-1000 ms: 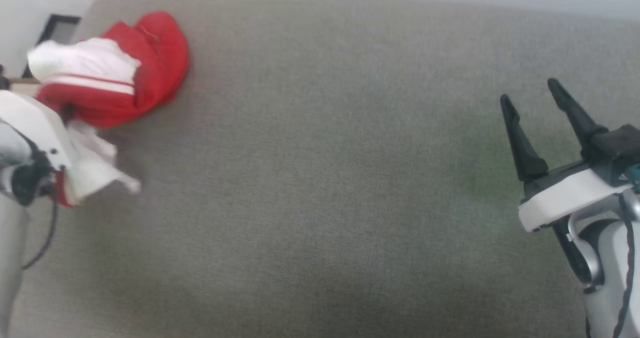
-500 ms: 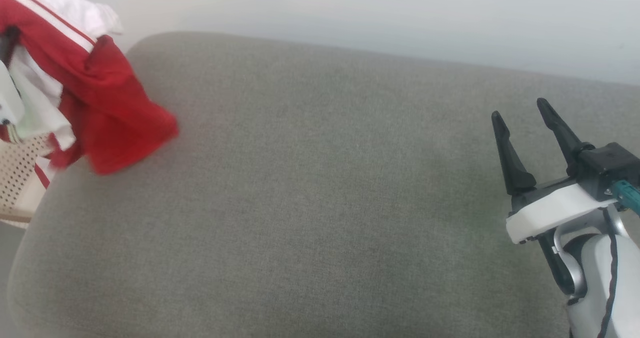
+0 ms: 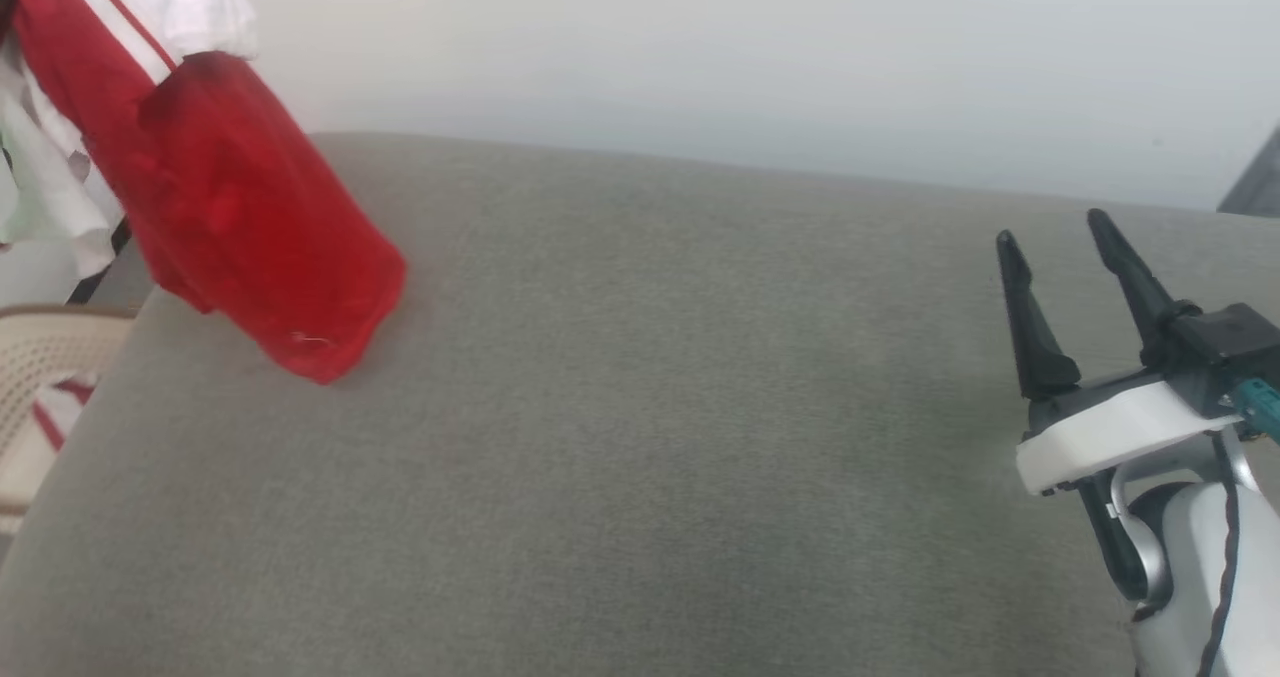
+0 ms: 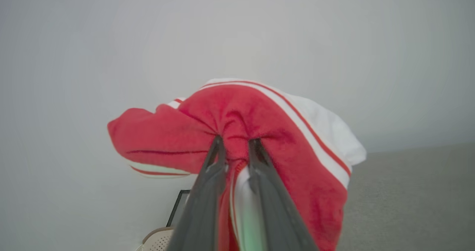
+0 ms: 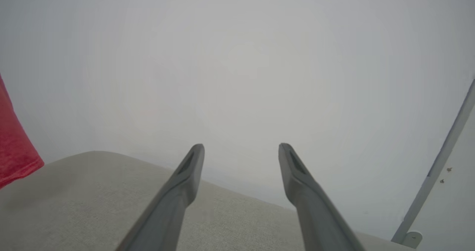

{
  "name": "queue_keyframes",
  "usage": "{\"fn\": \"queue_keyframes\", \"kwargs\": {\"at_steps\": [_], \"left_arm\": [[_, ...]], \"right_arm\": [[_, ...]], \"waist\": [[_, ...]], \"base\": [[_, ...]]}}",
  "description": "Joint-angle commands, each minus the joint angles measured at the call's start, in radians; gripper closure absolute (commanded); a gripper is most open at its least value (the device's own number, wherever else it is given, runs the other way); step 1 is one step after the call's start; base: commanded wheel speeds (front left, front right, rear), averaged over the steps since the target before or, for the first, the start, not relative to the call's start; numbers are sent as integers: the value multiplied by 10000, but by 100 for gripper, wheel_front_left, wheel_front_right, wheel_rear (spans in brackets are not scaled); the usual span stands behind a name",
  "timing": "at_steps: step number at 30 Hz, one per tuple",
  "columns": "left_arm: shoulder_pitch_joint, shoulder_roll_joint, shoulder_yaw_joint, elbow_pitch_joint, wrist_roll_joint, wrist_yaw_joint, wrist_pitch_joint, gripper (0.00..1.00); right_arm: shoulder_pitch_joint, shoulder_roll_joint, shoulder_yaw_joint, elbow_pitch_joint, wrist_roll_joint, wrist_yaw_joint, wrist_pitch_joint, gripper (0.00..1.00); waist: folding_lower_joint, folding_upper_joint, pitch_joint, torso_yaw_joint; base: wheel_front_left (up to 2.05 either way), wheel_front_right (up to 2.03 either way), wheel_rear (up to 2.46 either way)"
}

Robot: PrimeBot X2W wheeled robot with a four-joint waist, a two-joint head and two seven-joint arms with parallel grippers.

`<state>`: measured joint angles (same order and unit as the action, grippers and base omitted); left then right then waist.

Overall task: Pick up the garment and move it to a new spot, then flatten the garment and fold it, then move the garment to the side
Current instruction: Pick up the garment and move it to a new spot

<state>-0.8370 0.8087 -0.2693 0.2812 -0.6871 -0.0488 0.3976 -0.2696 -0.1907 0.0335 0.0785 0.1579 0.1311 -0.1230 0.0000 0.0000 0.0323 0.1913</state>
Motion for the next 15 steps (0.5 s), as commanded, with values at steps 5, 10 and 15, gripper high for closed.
{"fn": "queue_keyframes", "kwargs": {"at_steps": [5, 10, 15], "left_arm": [[427, 207, 63, -1433, -203, 394, 596, 100], [538, 181, -17, -2644, -307, 754, 1116, 100], [449, 3, -236, -3421, -308, 955, 1451, 100]], "right_arm": [[124, 42, -464, -13, -101, -7, -121, 0], [107, 85, -941, -43, -202, -7, -210, 0], [121, 236, -1520, -41, -392, -7, -231, 0]], "waist": [[0, 0, -217, -623], [0, 0, -230, -1254], [0, 0, -140, -1929]], "base": [[0, 0, 0], [0, 0, 0], [0, 0, 0]]}}
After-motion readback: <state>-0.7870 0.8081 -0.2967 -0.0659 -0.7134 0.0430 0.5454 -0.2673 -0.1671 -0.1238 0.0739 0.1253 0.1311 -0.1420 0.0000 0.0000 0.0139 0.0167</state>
